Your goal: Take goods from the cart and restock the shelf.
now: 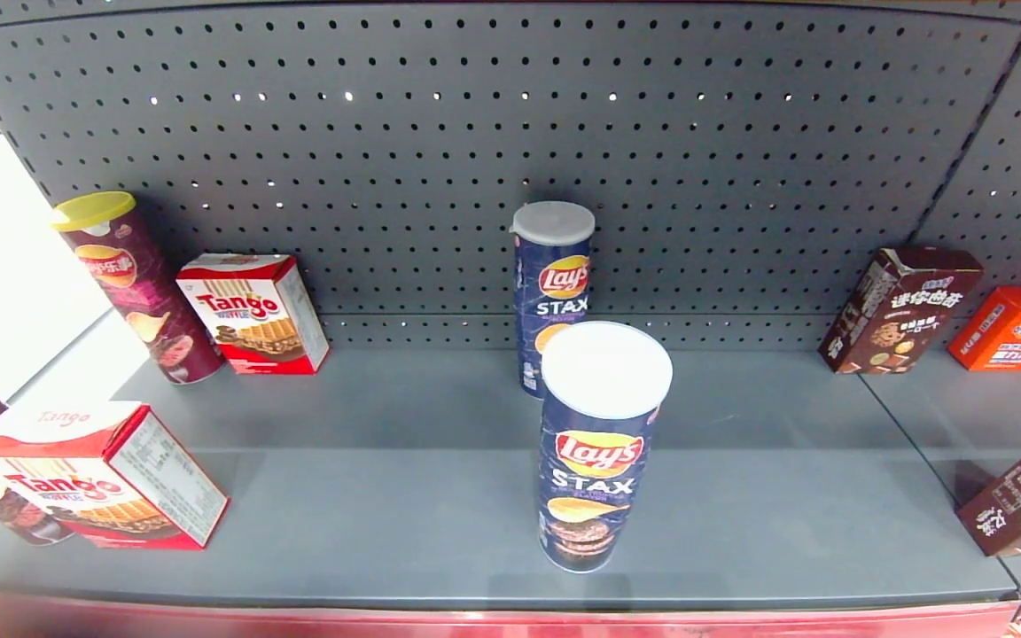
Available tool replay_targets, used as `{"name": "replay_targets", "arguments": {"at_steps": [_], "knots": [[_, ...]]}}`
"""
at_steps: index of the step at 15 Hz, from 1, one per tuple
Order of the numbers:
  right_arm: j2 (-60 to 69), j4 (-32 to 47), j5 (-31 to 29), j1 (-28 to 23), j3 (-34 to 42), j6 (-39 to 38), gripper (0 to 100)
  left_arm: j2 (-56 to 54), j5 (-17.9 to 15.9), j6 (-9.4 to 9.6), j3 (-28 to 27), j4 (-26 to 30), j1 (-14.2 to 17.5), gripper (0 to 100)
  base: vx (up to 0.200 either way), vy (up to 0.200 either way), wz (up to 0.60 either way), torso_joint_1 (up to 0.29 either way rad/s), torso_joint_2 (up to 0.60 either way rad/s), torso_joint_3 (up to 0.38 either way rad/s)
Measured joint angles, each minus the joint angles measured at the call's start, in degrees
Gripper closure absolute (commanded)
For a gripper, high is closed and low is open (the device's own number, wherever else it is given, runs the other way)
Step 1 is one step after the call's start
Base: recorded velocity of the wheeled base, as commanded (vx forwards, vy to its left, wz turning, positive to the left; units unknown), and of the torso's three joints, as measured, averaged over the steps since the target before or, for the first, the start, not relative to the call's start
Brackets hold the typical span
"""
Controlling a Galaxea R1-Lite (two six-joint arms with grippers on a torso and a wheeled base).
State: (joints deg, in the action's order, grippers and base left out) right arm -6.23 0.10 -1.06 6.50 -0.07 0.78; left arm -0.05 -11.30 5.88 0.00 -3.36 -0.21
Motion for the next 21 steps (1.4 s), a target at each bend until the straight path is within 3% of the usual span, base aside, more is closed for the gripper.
{"name": "replay_targets", "arguments": {"at_steps": [1, 2, 3, 6, 14, 18, 21], "knots": [[0.0, 0.0, 0.0, 0.0, 0.0, 0.0, 0, -0.1, 4.5, -1.39, 0.0, 1.3, 0.0, 0, 0.0, 0.0, 0.0, 0.0, 0.0, 0.0], [0.0, 0.0, 0.0, 0.0, 0.0, 0.0, 0, -0.1, 11.1, -3.1, 0.0, 3.0, 0.0, 0, 0.0, 0.0, 0.0, 0.0, 0.0, 0.0], [0.0, 0.0, 0.0, 0.0, 0.0, 0.0, 0, -0.2, 13.7, -3.88, -0.1, 3.7, 0.1, 0, 0.0, 0.0, 0.0, 0.0, 0.0, 0.0], [0.0, 0.0, 0.0, 0.0, 0.0, 0.0, 0, -0.2, 6.5, -4.57, -0.5, 4.8, 0.1, 0, 0.0, 0.0, 0.0, 0.0, 0.0, 0.0], [-0.8, 0.0, 0.0, 2.7, -1.6, -0.8, 0, -0.2, 6.3, -4.62, -0.5, 4.8, 0.0, 0, 0.0, 0.0, 0.0, 0.0, 0.0, 0.0], [-13.4, 1.6, 2.8, 4.3, -17.3, -2.3, 0, -0.2, 6.2, -4.55, -0.5, 4.8, 0.0, 0, 0.0, 0.0, 0.0, 0.0, 0.0, 0.0], [-28.0, 2.1, 6.3, 9.9, -28.7, 0.8, 0, -0.1, 6.2, -4.62, -0.5, 4.8, 0.0, 0, 0.0, 0.0, 0.0, 0.0, 0.0, 0.0]]}}
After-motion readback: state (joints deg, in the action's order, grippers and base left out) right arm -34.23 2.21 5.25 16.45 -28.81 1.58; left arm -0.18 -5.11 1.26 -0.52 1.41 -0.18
